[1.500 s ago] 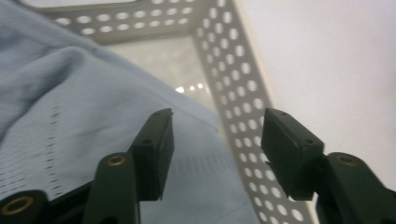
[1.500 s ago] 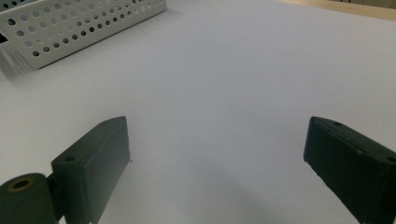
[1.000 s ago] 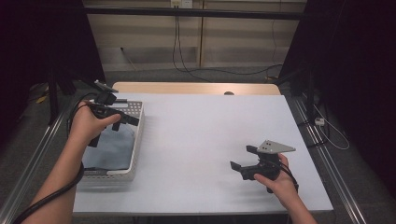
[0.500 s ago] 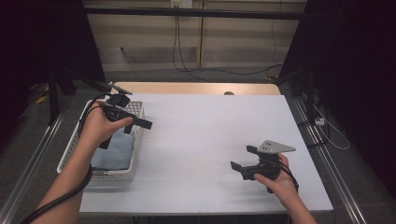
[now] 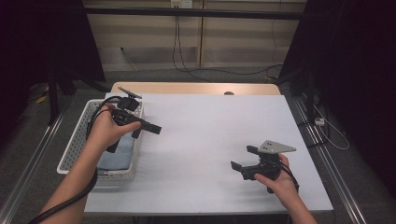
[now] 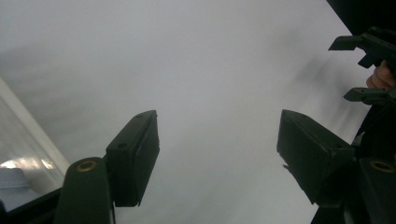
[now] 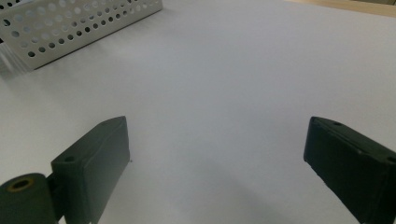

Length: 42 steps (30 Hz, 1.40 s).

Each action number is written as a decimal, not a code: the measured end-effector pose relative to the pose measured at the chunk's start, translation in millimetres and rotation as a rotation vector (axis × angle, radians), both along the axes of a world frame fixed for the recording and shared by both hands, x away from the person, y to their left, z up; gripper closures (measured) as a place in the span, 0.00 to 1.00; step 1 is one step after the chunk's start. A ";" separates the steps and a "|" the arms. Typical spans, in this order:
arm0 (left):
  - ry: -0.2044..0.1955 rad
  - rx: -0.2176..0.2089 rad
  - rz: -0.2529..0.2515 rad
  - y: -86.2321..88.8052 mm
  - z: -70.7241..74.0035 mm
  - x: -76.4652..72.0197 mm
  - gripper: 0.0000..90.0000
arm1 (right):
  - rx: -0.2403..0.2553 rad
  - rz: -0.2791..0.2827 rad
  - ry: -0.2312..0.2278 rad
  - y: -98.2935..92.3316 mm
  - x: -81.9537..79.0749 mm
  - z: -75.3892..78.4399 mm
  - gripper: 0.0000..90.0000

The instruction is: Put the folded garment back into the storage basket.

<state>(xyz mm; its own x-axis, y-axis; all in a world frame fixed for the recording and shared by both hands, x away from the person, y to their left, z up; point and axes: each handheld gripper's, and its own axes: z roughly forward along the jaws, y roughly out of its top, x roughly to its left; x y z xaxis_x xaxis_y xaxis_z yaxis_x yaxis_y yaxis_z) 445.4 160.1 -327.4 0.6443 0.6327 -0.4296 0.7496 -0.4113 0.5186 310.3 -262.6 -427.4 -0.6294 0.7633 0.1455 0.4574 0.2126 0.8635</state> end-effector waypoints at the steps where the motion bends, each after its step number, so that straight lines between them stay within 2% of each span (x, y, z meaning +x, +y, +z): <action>1: 0.000 -0.001 -0.008 -0.8 -0.7 -0.4 0.33 | 0.000 0.000 0.001 0.0 0.0 -0.1 0.08; 10: 0.000 -0.014 -0.044 -11.9 -4.8 -8.9 0.32 | 0.000 -0.001 0.004 0.0 0.2 -0.6 0.08; 18: 0.000 -0.023 -0.096 -21.9 -10.4 -17.0 0.30 | 0.000 0.000 0.005 0.1 0.1 -0.9 0.08; 23: -0.003 -0.038 -0.109 -28.5 -15.1 -22.3 0.28 | 0.000 0.005 0.004 0.2 -0.2 -1.0 0.08; 29: -0.025 -0.043 -0.128 -35.1 -21.5 -29.8 0.24 | -0.003 0.004 0.006 -0.2 0.1 -2.0 0.08; 30: -0.029 -0.039 -0.146 -35.1 -22.0 -30.2 0.24 | -0.003 0.005 0.006 -0.1 0.1 -1.9 0.08; 35: -0.039 -0.060 -0.167 -38.9 -24.7 -36.2 0.22 | -0.004 0.007 0.007 0.4 0.0 -2.4 0.08; 40: -0.067 -0.040 -0.168 -42.2 -27.8 -42.2 0.19 | -0.006 0.008 0.007 0.6 -0.3 -2.2 0.08; 41: -0.062 -0.055 -0.176 -42.3 -29.0 -42.7 0.19 | -0.006 0.008 0.007 0.4 -0.4 -2.2 0.08; 42: -0.079 -0.036 -0.174 -42.9 -29.6 -44.3 0.19 | -0.006 0.009 0.007 0.3 -0.4 -2.2 0.08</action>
<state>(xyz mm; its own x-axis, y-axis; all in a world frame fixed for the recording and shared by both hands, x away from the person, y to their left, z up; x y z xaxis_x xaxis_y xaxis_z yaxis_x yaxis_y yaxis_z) 401.1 117.2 -357.0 0.7755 0.4937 -0.3935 0.6250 -0.5117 0.5896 309.9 -262.3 -429.6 -0.6351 0.7587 0.1453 0.4613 0.2215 0.8592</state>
